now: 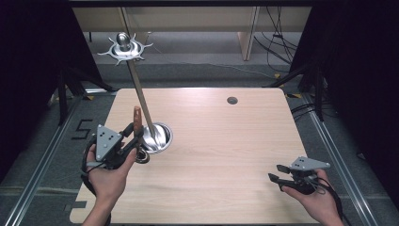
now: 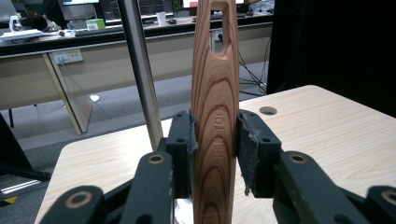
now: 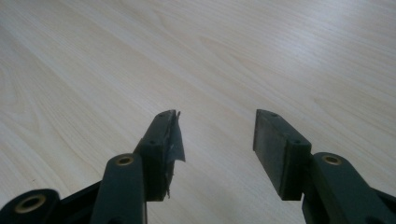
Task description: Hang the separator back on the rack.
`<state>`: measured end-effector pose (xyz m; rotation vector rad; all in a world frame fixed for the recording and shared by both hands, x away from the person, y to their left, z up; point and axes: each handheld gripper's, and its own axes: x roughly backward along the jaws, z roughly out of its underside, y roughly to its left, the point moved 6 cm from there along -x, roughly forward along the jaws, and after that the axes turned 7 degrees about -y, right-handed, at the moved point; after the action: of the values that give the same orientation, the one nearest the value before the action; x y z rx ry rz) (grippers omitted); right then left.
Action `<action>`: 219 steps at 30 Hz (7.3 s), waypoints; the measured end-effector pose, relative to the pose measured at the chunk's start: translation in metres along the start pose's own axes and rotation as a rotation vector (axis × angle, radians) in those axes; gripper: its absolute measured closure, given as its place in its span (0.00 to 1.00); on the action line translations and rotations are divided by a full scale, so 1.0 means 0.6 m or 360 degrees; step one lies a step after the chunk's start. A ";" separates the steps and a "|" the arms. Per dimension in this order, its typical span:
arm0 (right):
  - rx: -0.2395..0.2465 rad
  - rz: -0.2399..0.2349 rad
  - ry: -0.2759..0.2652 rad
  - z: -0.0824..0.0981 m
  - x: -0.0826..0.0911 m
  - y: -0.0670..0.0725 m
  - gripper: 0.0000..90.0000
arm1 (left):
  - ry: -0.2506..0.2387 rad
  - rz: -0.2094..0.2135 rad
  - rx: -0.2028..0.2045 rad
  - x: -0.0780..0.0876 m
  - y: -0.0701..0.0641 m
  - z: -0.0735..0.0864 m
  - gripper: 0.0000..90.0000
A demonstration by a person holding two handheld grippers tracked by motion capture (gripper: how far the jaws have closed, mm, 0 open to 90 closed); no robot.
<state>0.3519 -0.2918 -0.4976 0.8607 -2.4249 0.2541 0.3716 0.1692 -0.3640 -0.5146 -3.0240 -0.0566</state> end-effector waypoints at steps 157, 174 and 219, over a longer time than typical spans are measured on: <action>-0.0029 -0.0017 0.0012 -0.001 -0.002 0.003 0.56 | -0.0229 -0.0104 0.0115 -0.032 0.043 -0.138 0.75; -0.0027 -0.0009 0.0006 -0.002 -0.004 0.003 0.56 | -0.0220 -0.0114 0.0105 -0.034 0.050 -0.148 0.75; -0.0039 -0.0008 0.0009 -0.001 -0.005 0.004 0.56 | -0.0192 -0.0149 0.0097 -0.040 0.070 -0.156 0.75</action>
<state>0.3525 -0.2880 -0.4987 0.8540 -2.4153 0.2243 0.4144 0.1961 -0.2719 -0.3846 -3.1544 0.0639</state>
